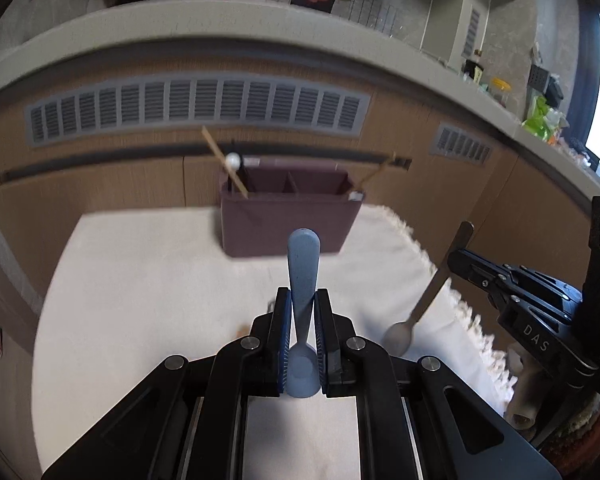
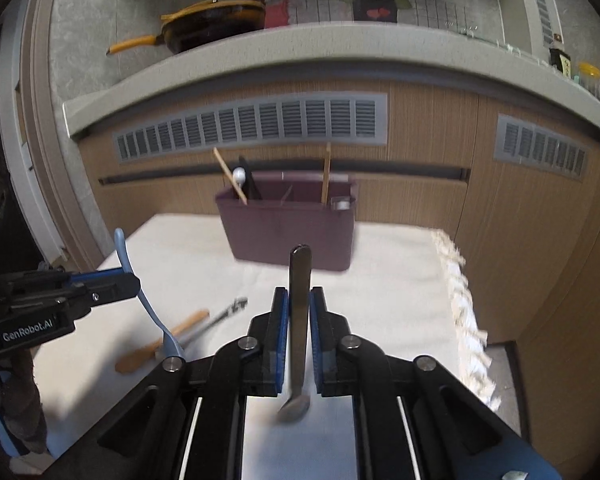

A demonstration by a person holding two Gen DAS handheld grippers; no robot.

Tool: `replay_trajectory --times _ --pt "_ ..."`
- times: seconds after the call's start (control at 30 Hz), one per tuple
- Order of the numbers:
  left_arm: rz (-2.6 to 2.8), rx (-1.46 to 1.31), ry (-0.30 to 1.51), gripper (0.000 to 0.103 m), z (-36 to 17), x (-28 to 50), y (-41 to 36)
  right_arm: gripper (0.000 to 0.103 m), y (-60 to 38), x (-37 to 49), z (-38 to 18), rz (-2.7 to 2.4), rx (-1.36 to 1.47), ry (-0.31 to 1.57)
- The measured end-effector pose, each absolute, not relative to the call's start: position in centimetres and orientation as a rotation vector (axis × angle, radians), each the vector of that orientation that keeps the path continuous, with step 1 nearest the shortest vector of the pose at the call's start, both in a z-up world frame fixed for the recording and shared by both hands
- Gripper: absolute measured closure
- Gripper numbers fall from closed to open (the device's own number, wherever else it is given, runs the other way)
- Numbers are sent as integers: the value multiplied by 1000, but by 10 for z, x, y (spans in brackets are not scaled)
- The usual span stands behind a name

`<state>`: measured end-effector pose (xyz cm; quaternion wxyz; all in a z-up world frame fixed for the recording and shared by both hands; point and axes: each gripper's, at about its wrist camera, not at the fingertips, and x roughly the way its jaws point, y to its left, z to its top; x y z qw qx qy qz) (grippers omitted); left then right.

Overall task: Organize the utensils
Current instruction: 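Lift both held spoons up over the maroon holder, then lower both spoons into the maroon holder and open both tools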

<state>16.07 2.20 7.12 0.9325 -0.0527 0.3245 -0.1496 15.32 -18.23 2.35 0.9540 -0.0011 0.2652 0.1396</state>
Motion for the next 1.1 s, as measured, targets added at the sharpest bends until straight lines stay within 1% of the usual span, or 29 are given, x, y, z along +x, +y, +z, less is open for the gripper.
replay_trajectory --times 0.1,0.13,0.27,0.37,0.43,0.57,0.8,1.0,1.03,1.1 --pt "-319 -92 556 91 124 173 28 100 -183 166 60 305 1 474" --pt "-329 -93 494 91 151 178 32 100 -182 171 82 313 -11 432" --pt "-352 -102 341 91 213 203 42 100 -180 190 170 358 -37 273" --pt "-331 -66 273 91 228 226 42 100 -179 214 213 383 -40 232" --pt "-334 -61 266 91 225 244 41 100 -176 228 224 369 -63 209" --pt "-350 -87 312 91 194 285 38 100 -168 267 213 350 -89 240" --pt "-364 -120 459 91 123 338 28 100 -164 334 145 350 -60 423" --pt "-368 -148 562 91 86 358 24 100 -165 362 102 359 -29 565" --pt "-381 -157 588 91 82 363 22 100 -166 365 98 362 -28 588" --pt "-421 -190 635 90 76 368 22 96 -168 371 89 413 -8 669"
